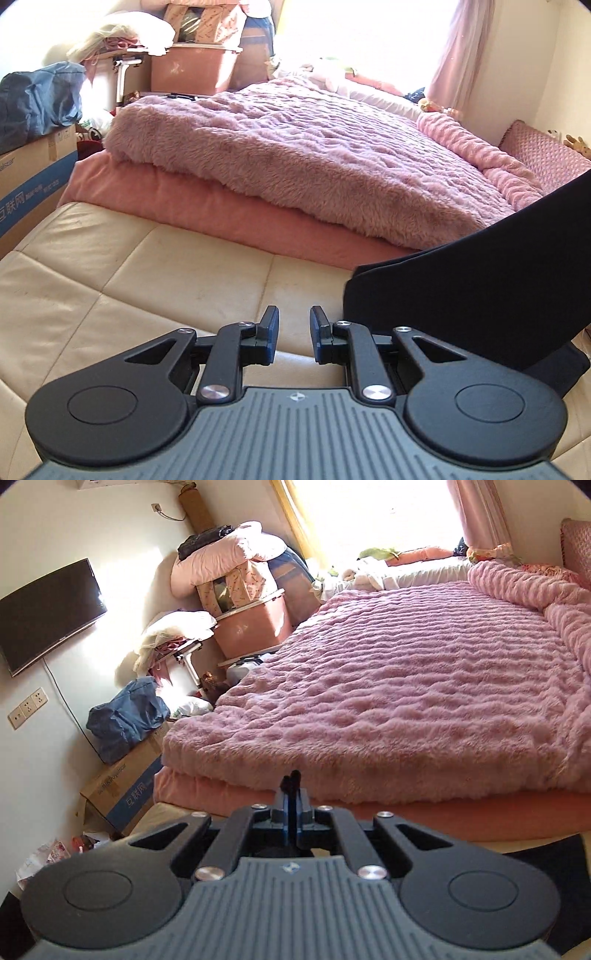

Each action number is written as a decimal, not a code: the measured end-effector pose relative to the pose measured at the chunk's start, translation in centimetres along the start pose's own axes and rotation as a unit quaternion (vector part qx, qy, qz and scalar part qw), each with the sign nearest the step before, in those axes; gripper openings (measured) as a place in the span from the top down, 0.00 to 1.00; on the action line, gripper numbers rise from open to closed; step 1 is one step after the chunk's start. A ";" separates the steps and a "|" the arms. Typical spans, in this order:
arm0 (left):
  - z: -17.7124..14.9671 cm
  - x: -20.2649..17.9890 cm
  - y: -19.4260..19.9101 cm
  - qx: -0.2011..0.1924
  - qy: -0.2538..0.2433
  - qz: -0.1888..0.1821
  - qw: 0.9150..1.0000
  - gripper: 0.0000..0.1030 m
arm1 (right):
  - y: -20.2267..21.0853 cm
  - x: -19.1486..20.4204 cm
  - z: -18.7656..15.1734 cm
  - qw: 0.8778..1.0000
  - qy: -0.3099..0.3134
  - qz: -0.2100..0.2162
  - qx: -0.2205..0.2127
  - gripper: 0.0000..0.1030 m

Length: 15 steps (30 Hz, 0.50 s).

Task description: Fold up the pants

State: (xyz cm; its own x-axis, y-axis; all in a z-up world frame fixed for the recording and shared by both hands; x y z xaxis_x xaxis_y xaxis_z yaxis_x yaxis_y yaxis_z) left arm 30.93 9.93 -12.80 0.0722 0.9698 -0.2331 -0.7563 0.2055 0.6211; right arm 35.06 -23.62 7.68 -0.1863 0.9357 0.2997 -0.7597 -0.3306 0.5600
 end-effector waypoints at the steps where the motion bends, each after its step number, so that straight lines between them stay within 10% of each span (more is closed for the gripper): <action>1: 0.1 -0.5 -0.4 0.001 -0.003 -0.004 1.000 0.81 | 0.8 -1.4 0.7 1.000 0.000 -0.013 0.001 1.00; 7: 0.1 -4.7 -3.2 0.018 -0.036 -0.035 0.999 0.81 | 4.0 -12.6 1.1 0.994 -0.034 -0.096 0.024 1.00; 15: -1.5 -10.4 -8.0 0.059 -0.088 -0.058 0.993 0.81 | -0.7 -28.3 -7.5 0.970 -0.118 -0.195 0.085 1.00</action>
State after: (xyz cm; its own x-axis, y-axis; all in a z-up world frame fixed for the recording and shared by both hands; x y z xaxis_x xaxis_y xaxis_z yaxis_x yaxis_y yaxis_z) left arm 35.28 -1.97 -16.51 0.2742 0.9445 -0.1809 -0.6560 0.3212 0.6830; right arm 36.19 -48.92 -6.98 0.2572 0.9461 0.1967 -0.6257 0.0079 0.7800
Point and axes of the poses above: each gripper's, at about its wrist camera, not at the fingertips, and y roughly against the way its jaws point, x to its left, z to its top, the point moved 8 cm from there along -y, roughly the way its jaws point
